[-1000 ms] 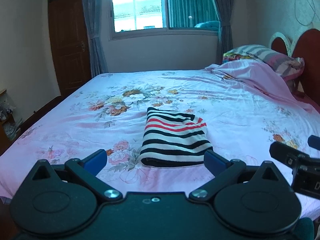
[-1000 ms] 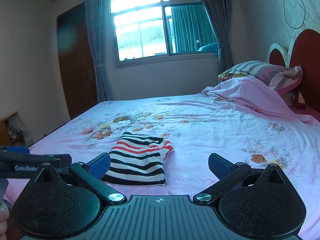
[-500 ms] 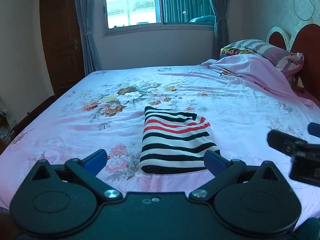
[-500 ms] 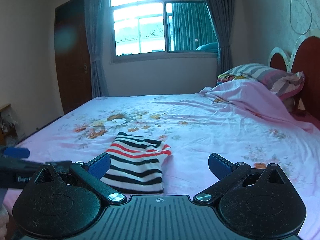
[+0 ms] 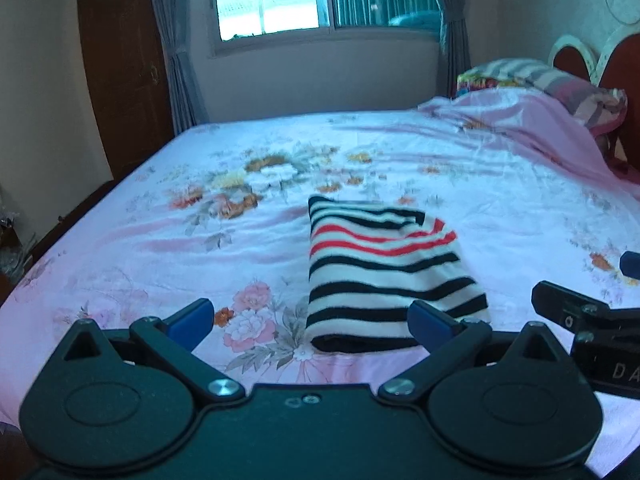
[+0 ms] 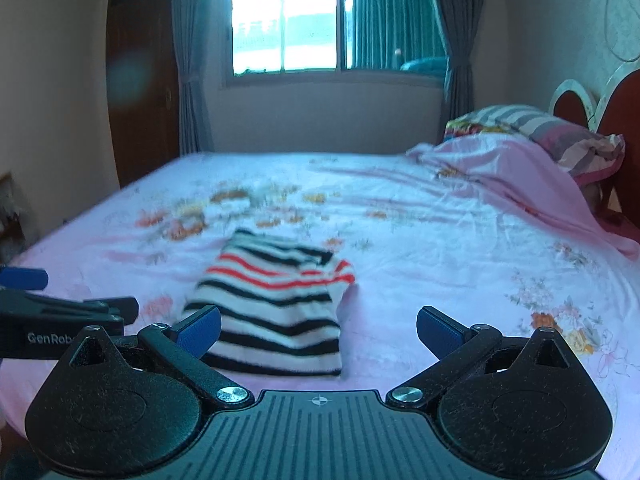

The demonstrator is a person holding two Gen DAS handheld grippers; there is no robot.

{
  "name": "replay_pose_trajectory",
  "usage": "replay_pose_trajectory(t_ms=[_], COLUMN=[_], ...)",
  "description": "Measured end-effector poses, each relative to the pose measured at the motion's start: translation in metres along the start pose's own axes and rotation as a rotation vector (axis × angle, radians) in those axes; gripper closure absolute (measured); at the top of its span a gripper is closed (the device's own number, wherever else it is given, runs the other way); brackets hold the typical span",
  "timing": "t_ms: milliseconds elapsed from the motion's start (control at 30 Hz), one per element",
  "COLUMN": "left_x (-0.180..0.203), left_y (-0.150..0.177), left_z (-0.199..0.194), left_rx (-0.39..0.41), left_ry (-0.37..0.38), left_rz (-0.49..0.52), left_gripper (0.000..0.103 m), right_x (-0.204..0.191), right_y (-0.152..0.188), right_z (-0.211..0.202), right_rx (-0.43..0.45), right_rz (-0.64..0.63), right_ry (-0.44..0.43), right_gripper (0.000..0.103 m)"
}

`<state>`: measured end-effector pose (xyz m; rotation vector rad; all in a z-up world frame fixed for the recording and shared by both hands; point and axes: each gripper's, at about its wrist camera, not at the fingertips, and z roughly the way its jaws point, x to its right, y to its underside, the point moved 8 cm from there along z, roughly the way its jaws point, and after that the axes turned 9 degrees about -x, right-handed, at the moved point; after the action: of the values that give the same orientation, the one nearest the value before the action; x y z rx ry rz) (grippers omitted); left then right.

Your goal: Fold small clothes

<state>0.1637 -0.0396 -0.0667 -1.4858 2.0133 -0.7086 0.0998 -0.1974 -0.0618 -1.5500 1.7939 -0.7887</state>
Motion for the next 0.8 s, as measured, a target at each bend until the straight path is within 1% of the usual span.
replay_pose_trajectory(t_ms=[100, 167, 267, 400, 633, 800], left_x=[-0.002, -0.004, -0.004, 0.0, 0.007, 0.006], left_y=[-0.005, -0.008, -0.01, -0.013, -0.01, -0.009], left_z=[0.011, 0.015, 0.015, 0.013, 0.009, 0.004], left_rx=[-0.008, -0.011, -0.017, -0.001, -0.003, 0.002], left_ry=[-0.011, -0.015, -0.001, -0.002, 0.011, 0.003], left_rz=[0.0, -0.01, -0.029, -0.022, -0.008, -0.013], left_gripper=[0.002, 0.002, 0.002, 0.002, 0.002, 0.002], right_x=[0.0, 0.002, 0.005, 0.009, 0.019, 0.015], right_y=[-0.003, -0.004, -0.004, -0.002, 0.007, 0.007], right_z=[0.009, 0.015, 0.016, 0.014, 0.005, 0.002], right_rx=[0.008, -0.002, -0.006, -0.006, -0.003, -0.003], right_rz=[-0.008, -0.001, 0.014, 0.026, 0.062, 0.064], right_ry=[0.011, 0.006, -0.005, -0.003, 0.014, 0.008], right_gripper=[0.0, 0.0, 0.0, 0.0, 0.0, 0.0])
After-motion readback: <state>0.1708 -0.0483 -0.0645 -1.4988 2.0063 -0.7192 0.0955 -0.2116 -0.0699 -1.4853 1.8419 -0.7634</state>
